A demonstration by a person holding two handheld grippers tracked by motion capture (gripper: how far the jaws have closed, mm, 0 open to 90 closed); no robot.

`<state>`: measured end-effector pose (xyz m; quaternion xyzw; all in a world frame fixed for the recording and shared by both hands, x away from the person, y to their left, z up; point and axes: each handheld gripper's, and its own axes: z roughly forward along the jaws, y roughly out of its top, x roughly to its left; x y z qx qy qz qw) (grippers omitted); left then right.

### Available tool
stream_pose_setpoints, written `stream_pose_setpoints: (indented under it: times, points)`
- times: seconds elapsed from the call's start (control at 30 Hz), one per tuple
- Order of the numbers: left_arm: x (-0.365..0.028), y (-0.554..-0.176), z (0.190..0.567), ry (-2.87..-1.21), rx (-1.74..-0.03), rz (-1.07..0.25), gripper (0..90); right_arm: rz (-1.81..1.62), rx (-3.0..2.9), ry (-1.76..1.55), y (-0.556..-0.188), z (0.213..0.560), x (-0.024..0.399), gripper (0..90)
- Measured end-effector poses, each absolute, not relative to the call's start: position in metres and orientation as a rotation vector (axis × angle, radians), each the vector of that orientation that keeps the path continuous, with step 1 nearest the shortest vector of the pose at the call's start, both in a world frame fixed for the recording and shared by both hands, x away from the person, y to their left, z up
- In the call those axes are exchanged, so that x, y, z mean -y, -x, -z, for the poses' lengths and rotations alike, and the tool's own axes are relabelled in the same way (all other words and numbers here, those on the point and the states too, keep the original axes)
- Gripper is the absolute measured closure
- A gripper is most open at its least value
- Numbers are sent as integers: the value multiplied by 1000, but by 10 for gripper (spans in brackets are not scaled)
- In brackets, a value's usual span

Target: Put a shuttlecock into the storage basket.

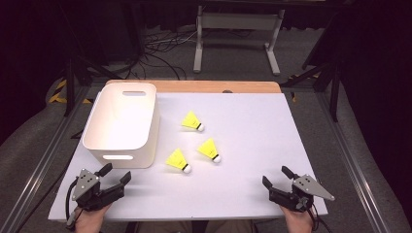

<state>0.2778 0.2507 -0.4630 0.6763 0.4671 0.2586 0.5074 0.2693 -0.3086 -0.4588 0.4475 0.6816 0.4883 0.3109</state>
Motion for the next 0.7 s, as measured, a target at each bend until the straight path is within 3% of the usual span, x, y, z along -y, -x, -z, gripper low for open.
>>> stream_pose_setpoints:
  times: [0.7]
  points:
    - [-259,-269,460,-1587,-1156,-619,248,-1300,-1787,-1173,-269,458,309,189]
